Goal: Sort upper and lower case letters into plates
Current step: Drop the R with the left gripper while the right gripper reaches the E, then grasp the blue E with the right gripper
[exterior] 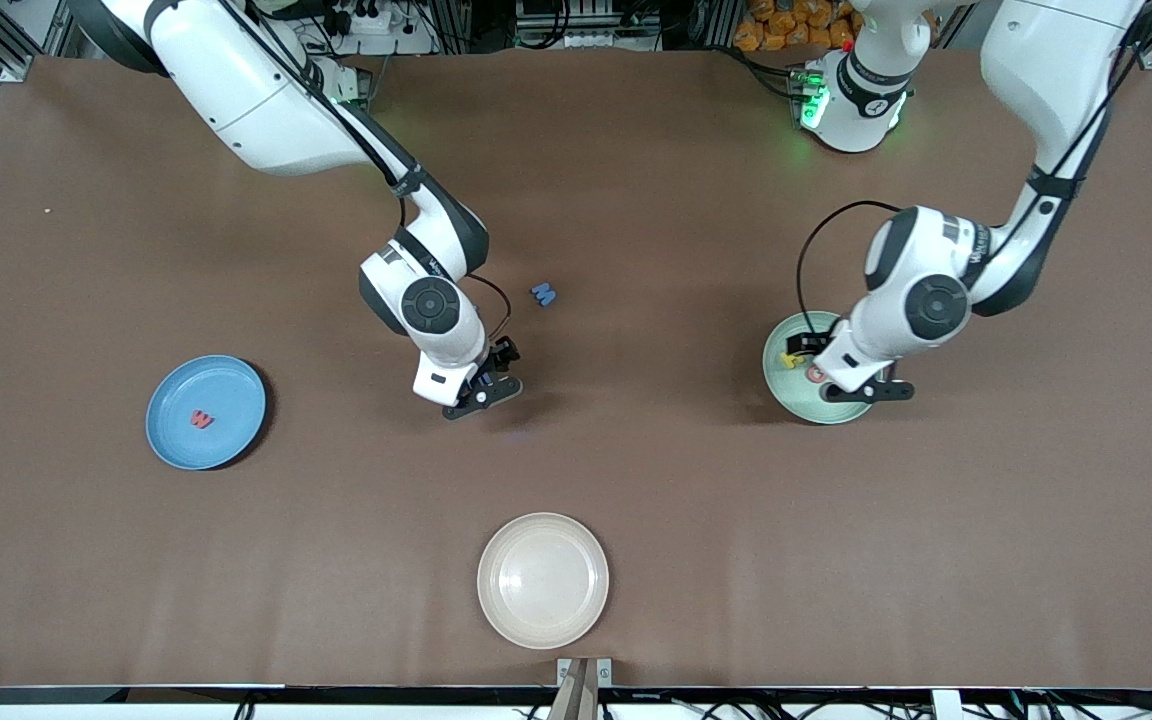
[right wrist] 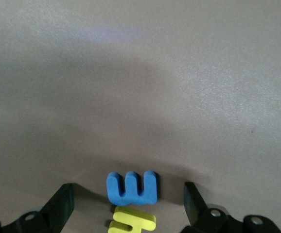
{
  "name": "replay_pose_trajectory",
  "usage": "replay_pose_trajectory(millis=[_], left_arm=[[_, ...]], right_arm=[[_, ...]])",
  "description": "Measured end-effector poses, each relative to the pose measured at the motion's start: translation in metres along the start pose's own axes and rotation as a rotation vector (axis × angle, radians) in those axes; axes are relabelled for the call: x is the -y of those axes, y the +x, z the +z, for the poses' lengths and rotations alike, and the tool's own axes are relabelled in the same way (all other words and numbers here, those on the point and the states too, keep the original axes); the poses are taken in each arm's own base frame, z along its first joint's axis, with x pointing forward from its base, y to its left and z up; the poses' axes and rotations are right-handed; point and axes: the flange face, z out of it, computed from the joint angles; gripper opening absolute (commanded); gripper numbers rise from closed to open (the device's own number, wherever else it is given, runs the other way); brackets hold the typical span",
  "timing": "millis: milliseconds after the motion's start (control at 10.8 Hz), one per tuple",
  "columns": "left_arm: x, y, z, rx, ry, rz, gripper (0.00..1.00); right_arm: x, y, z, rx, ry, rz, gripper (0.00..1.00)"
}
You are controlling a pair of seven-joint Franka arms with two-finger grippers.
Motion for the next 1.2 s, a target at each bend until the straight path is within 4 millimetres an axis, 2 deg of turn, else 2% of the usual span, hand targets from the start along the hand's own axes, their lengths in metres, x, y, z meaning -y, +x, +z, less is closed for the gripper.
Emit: replay_pose_trajectory(millis=[278, 463, 1203], left_arm=[[-0.076, -0.024, -0.014, -0.034, -0.012, -0.147, 1.00], [-0.100, -0.029, -0.017, -0.043, -0.022, -0.213, 1.00], [-0.111, -0.027, -0.013, -0.035, -0.031, -0.255, 1.00]], right_arm=[[0.001, 0.002, -0.002, -0.029, -0.006, -0.008, 1.00], [0.001, 0.003, -0.003, -0.038, -0.005, -0.010, 1.00], [0.005, 0.000, 0.001, -0.080, -0.008, -0.042, 1.00]])
